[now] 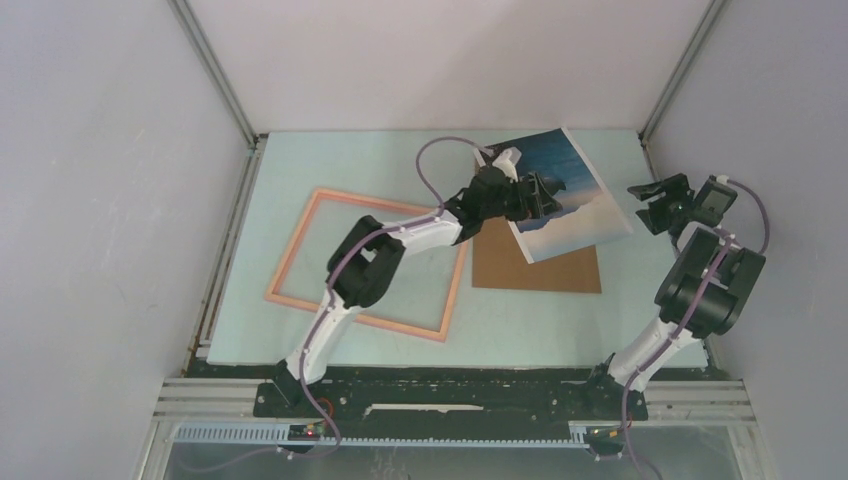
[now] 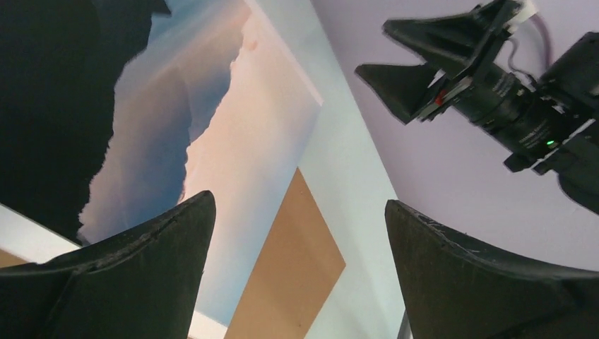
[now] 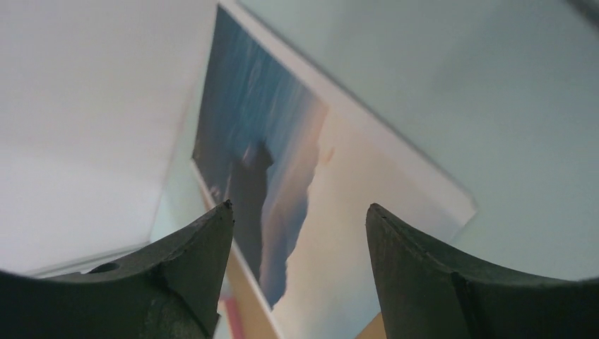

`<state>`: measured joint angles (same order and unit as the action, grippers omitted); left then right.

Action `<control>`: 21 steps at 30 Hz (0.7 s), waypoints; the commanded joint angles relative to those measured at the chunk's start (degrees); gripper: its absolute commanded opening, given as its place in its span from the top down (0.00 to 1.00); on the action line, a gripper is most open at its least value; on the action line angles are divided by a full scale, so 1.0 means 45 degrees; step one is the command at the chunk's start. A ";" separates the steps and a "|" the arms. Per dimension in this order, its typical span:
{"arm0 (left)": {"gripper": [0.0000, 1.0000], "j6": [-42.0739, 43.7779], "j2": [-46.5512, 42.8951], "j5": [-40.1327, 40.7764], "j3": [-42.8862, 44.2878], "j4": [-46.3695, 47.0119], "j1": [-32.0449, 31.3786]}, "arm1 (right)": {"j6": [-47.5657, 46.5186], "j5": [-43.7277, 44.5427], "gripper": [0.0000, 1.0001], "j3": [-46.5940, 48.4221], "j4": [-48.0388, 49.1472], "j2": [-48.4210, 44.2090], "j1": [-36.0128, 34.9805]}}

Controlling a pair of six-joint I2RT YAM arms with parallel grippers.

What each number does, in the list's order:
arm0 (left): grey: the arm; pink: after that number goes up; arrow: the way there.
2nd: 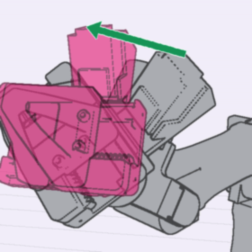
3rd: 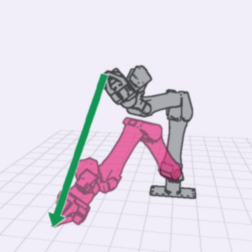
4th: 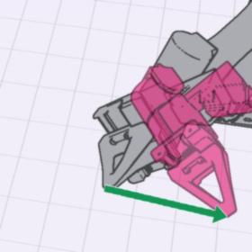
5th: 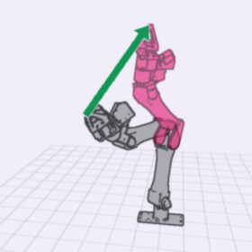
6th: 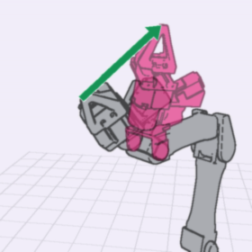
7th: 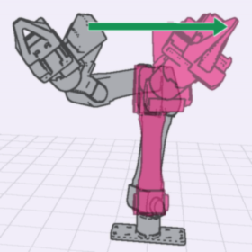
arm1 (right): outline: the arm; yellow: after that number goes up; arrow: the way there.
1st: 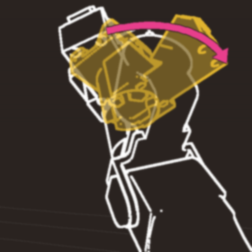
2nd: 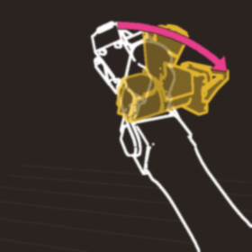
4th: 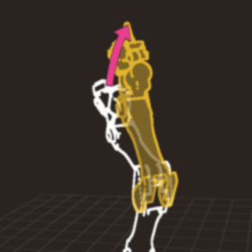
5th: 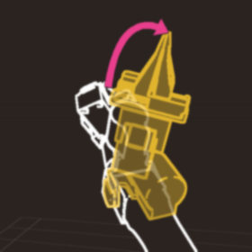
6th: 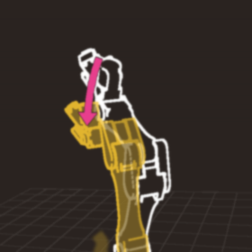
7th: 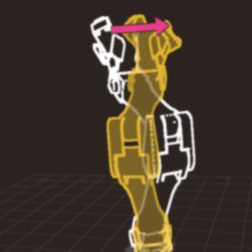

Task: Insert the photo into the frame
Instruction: Pick up the photo at the center of the board.

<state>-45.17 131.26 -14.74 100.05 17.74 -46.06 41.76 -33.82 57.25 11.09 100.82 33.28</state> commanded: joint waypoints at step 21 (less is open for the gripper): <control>0.03 -0.5438 0.2306 0.0365 0.0181 -0.0099 -0.0286 | -0.4027 0.4191 0.16 0.8867 -0.7069 0.5416 -0.1613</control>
<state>-69.47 143.92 -14.50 103.59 20.56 -46.74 26.83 -18.33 91.66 -15.77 123.35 26.09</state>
